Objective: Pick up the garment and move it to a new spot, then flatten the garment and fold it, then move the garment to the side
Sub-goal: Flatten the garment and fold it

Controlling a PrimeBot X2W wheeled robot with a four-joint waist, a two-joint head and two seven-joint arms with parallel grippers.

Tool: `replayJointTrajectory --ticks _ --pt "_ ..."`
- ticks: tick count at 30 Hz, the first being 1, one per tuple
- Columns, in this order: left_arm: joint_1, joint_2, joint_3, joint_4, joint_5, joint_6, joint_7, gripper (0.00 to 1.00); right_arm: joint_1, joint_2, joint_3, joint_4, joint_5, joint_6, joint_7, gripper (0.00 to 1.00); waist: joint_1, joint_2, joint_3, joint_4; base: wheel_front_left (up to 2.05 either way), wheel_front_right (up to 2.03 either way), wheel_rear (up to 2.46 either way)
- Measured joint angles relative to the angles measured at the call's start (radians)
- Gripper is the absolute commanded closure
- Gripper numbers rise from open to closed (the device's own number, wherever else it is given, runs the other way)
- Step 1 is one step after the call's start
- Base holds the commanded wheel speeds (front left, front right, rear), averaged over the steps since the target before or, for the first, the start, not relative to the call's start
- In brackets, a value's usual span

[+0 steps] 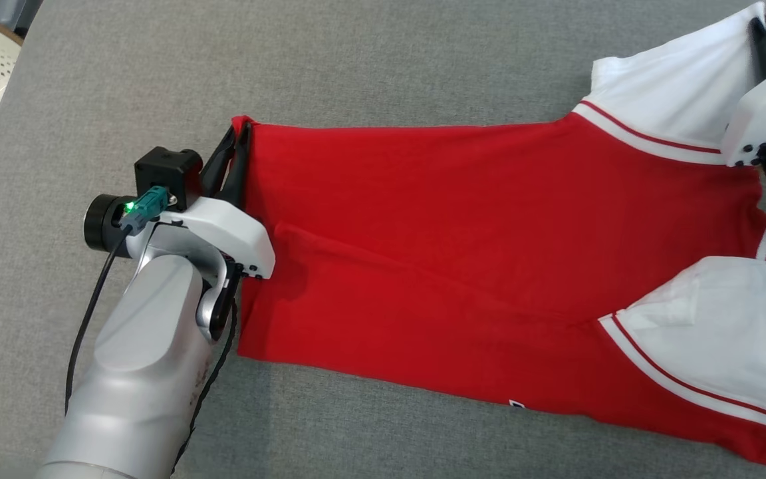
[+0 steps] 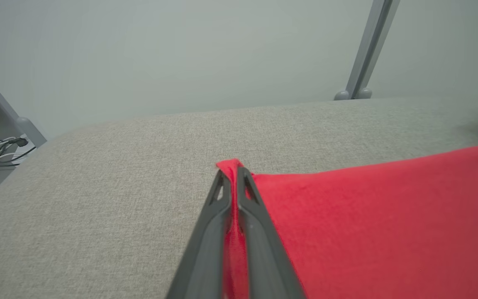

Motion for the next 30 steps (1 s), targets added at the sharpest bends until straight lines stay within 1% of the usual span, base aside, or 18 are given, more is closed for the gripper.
replayJointTrajectory --ticks 3,6,12,18,23,30 --pt "0.032 0.010 0.026 -0.013 0.017 0.000 0.000 1.00 0.037 0.025 -0.012 -0.013 -0.004 0.000 -0.020 1.00 0.0000 0.0000 -0.021 -0.026 0.00 0.00 0.00" --pt "0.084 0.020 0.056 -0.020 0.029 0.000 0.000 1.00 0.090 0.041 -0.023 -0.056 0.005 0.000 -0.029 1.00 0.0000 0.0000 -0.048 -0.052 0.00 0.00 0.00" --pt "0.188 0.040 0.108 -0.035 0.055 -0.003 0.000 1.00 0.286 0.062 -0.031 -0.256 0.061 0.000 -0.032 1.00 0.0000 0.0000 -0.112 -0.103 0.00 0.00 0.00" --pt "0.289 0.049 0.157 -0.047 0.072 -0.002 0.000 1.00 0.496 0.098 -0.040 -0.393 0.122 0.000 -0.033 1.00 0.0000 0.0000 -0.171 -0.146 0.00 0.00 0.00" --pt "0.366 0.042 0.177 -0.059 0.095 -0.006 0.000 1.00 0.646 0.130 -0.069 -0.463 0.155 0.000 -0.033 1.00 0.0000 0.0000 -0.221 -0.167 0.00 0.00 0.00" --pt "0.448 0.031 0.214 -0.096 0.117 -0.007 0.000 1.00 0.774 0.156 -0.142 -0.528 0.156 0.000 -0.033 1.00 0.0000 0.0000 -0.282 -0.186 0.00 0.00 0.00"
